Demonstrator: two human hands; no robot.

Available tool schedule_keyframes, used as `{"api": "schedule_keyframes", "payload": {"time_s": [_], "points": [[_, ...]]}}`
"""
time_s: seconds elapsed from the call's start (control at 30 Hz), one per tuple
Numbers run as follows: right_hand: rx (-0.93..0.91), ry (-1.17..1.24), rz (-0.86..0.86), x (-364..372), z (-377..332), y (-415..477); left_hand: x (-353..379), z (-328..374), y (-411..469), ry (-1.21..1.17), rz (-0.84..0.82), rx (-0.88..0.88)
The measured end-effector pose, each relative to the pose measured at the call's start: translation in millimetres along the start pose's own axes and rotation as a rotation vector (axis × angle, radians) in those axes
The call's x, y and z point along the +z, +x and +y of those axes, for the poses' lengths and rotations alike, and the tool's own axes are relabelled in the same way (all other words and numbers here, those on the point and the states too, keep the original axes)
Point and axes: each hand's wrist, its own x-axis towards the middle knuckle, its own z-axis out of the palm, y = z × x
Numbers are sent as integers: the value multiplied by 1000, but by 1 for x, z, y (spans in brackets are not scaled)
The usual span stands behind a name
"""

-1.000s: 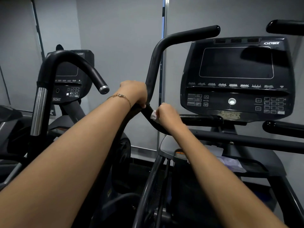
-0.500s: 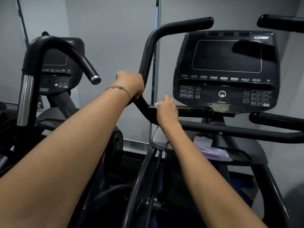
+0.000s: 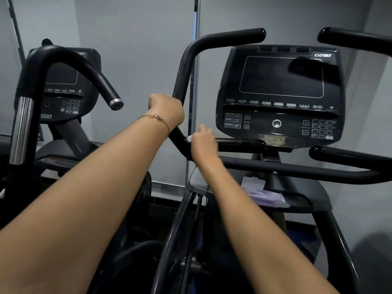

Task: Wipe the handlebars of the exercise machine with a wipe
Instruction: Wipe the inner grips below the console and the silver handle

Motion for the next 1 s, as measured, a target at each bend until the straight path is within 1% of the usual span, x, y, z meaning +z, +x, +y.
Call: {"api": "schedule_keyframes", "payload": {"time_s": [0.1, 0.23, 0.3, 0.4, 0.47, 0.53, 0.57, 0.6, 0.7, 0.77, 0.8, 0.87, 0.93, 1.0], "points": [[-79, -5, -55, 10, -17, 6, 1, 1, 0, -18, 13, -20], [-98, -89, -16, -3, 7, -2, -1, 13, -6, -6, 9, -37], [-51, -118, 39, -16, 33, -13, 2, 25, -10, 64, 54, 3], [91, -94, 138, -36, 81, -30, 20, 45, -8, 88, 183, 209], [216, -62, 214, -41, 105, -35, 36, 54, -5, 24, 181, 310], [312, -23, 283, -41, 109, -37, 46, 56, -2, -59, 142, 314], [338, -5, 279, -40, 100, -39, 49, 55, -1, -90, 133, 308], [323, -1, 261, -38, 89, -39, 51, 55, 0, -113, 132, 303], [96, -49, 189, -24, 48, -34, 53, 54, 7, -171, 125, 291], [28, -25, 135, -17, 34, -26, 53, 52, 10, -207, 106, 279], [23, -12, 103, -16, 34, -21, 52, 51, 12, -218, 95, 274], [-6, -78, 69, -23, 45, -23, 49, 47, 15, -246, 66, 278], [36, -106, 109, -30, 69, -31, 47, 45, 17, -256, 54, 295], [151, -113, 202, -38, 95, -40, 47, 45, 18, -252, 51, 304]]}}
